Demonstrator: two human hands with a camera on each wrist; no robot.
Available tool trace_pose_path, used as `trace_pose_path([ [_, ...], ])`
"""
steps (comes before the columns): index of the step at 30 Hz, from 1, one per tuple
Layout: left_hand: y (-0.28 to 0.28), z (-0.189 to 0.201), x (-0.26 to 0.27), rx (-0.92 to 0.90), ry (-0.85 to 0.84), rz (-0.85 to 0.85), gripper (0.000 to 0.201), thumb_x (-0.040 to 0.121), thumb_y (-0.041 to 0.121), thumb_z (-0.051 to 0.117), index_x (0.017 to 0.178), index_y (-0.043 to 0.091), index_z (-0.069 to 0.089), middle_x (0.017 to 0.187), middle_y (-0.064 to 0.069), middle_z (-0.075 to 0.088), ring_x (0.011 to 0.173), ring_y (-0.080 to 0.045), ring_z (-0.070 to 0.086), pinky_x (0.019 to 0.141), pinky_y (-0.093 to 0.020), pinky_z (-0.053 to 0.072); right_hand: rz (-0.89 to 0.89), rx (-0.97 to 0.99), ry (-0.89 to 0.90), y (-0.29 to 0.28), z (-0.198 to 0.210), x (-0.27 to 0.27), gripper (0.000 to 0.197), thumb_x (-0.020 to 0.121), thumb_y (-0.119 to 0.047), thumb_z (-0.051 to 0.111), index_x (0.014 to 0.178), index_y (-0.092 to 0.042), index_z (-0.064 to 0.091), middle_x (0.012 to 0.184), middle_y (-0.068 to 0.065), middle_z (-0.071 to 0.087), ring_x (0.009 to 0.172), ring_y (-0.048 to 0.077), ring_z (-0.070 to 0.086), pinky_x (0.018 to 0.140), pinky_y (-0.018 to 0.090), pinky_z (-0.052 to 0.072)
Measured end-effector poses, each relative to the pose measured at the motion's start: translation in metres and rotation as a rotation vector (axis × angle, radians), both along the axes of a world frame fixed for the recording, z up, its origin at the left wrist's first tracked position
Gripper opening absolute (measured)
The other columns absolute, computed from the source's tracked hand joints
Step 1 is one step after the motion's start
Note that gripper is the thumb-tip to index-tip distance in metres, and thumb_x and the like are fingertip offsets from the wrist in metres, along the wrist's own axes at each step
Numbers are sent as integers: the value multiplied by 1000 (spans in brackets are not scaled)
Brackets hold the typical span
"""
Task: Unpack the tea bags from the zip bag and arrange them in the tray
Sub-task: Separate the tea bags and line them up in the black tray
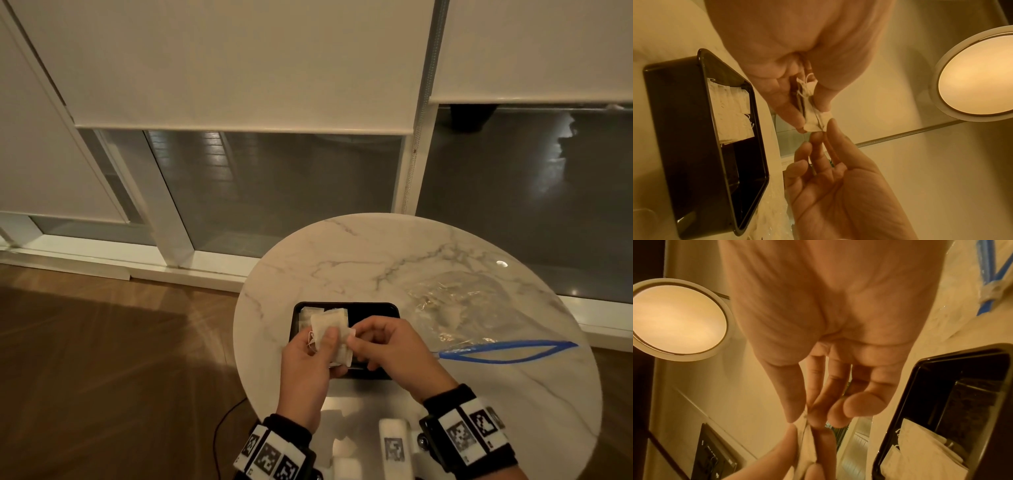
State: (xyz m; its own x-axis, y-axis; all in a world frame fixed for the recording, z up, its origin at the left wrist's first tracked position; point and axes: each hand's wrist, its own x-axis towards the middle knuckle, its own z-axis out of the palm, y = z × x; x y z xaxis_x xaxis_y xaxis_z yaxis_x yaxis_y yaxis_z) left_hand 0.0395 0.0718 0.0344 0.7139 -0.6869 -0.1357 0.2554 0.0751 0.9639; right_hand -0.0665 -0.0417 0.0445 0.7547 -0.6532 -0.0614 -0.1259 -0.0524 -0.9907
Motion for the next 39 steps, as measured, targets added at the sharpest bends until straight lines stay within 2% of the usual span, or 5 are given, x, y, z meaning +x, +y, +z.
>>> trace_pose_path([
  [6, -3, 3, -4, 3, 26, 3, 24, 106, 24, 50, 114, 15, 70, 100, -7, 78, 89, -23, 75, 64, -27, 57, -47, -47, 35, 3, 3, 0, 3, 92, -17, 69, 90, -17, 70, 70, -6, 70, 65, 5, 65, 59, 23, 52],
  [16, -4, -1, -6, 5, 26, 20, 23, 106, 22, 49, 114, 14, 69, 100, -6, 78, 91, -23, 75, 70, -32, 58, -49, -65, 54, 7, 3, -2, 4, 90, -16, 72, 88, -19, 71, 75, -7, 72, 71, 5, 67, 61, 21, 54],
  [27, -1, -15, 10, 12, -14, 94, 21, 105, 20, 50, 111, 16, 69, 102, -2, 78, 95, -18, 74, 71, -26, 60, -100, -63, 113, 3, -11, 2, 7, 90, -15, 71, 86, -20, 70, 76, -4, 71, 71, 10, 66, 59, 23, 53],
  [33, 14, -45, 38, 243, -322, 164, 21, 104, 36, 48, 100, 22, 64, 96, 3, 74, 89, -10, 71, 82, -37, 61, -291, -102, 142, -14, -30, 0, 4, 90, -15, 71, 92, -18, 69, 83, 1, 74, 77, 15, 70, 67, 25, 55],
  [39, 22, -66, 44, 376, -454, 83, 26, 106, 38, 43, 97, 19, 59, 90, -2, 69, 85, -20, 68, 80, -43, 59, -244, -234, 317, -29, -61, 21, 10, 89, -17, 72, 94, -24, 68, 84, -4, 73, 79, 12, 69, 73, 29, 59],
])
